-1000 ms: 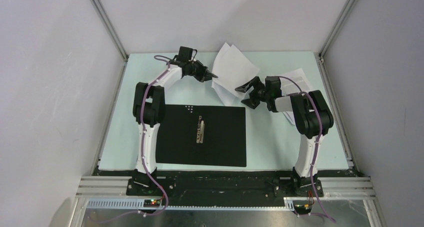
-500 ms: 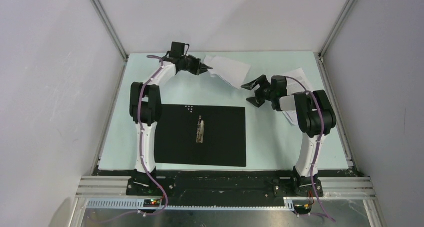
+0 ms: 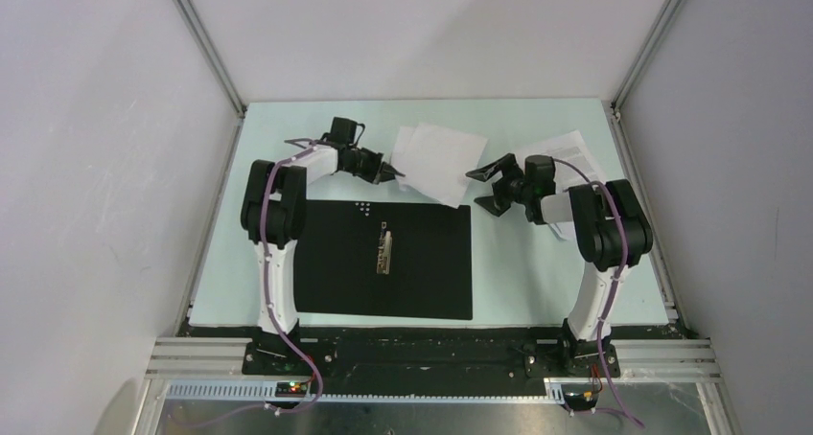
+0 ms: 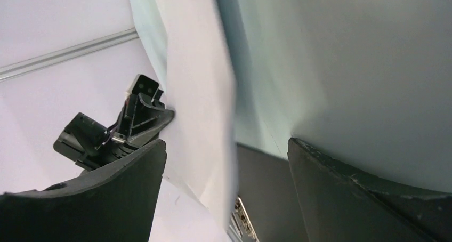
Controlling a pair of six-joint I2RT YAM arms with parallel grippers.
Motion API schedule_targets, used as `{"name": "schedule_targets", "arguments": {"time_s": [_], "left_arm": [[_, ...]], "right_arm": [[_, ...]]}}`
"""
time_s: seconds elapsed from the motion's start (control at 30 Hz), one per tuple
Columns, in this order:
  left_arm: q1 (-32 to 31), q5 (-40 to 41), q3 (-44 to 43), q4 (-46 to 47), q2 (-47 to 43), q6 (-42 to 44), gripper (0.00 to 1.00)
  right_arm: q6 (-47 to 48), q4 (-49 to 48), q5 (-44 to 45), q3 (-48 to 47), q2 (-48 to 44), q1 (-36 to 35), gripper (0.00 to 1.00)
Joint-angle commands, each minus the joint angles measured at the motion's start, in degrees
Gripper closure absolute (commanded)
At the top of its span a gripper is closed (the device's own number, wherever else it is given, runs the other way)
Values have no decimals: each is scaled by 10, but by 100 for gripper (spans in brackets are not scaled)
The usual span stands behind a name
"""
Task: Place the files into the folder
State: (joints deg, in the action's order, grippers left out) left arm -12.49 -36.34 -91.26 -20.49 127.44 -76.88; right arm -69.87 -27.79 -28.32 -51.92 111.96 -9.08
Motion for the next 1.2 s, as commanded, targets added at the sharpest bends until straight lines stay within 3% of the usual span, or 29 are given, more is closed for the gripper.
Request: {"name": "schedule_targets", "arguments": {"time_s": [0.0,0.37,0.6,0.93,1.07,1.17], "left_arm": [[-12,-18,60,47,-94,20,100],[-26,-24,244,165,-181,-6,100],[-37,-28,277,190,-201,-5,100],[-51,-43,313,218,-228,-5,100],[-57,-49,319,220,-234,1,100],[-63,-52,328,220,-239,12,100]], "right_arm": [[-33,-42,-2,63,-30,2,11],[-55,-107,7,150,-65,0,10],[-76,-139,2,162,-61,-24,11],[-129,-216,8,161,-13,-69,21],[-135,-230,11,161,-15,-70,28],[-133,-230,15,162,-21,-66,48]]}}
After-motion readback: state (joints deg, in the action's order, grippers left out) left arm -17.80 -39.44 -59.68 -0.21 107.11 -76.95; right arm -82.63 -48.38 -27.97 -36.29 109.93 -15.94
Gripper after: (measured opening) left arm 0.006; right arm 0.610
